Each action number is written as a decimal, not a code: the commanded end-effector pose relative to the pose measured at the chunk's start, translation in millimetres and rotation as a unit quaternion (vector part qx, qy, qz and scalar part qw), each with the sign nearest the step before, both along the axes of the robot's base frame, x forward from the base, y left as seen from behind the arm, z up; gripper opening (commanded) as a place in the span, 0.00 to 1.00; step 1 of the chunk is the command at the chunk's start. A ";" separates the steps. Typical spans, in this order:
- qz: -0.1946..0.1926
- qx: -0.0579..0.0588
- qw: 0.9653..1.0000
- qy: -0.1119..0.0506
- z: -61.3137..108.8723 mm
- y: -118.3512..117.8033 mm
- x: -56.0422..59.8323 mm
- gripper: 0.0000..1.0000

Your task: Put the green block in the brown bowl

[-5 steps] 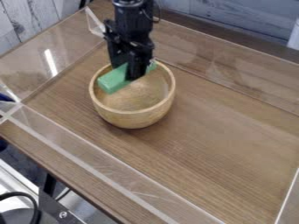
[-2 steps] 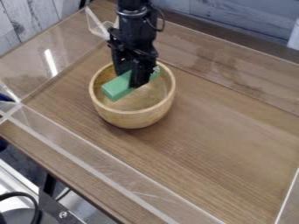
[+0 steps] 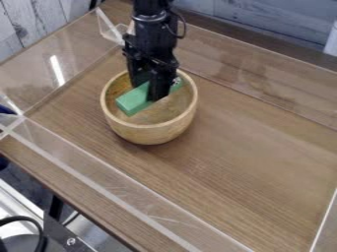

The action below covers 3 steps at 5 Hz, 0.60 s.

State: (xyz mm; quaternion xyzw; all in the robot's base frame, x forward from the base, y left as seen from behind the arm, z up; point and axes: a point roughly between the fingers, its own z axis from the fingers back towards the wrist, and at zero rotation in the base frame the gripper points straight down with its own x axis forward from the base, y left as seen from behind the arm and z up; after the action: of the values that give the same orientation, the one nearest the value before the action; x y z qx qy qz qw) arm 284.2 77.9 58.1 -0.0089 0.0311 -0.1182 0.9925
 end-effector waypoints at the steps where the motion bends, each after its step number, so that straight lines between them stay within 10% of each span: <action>1: 0.000 0.002 1.000 -0.018 8.2 1.4 5.2 0.00; 2: -0.001 0.000 1.000 -0.017 7.6 1.2 4.9 0.00; 3: -0.001 -0.004 1.000 -0.020 14.5 0.9 4.1 1.00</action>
State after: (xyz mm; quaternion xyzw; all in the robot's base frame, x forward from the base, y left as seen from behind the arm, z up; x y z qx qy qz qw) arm 280.9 74.6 55.6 -0.0222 0.0398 -0.1223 0.9914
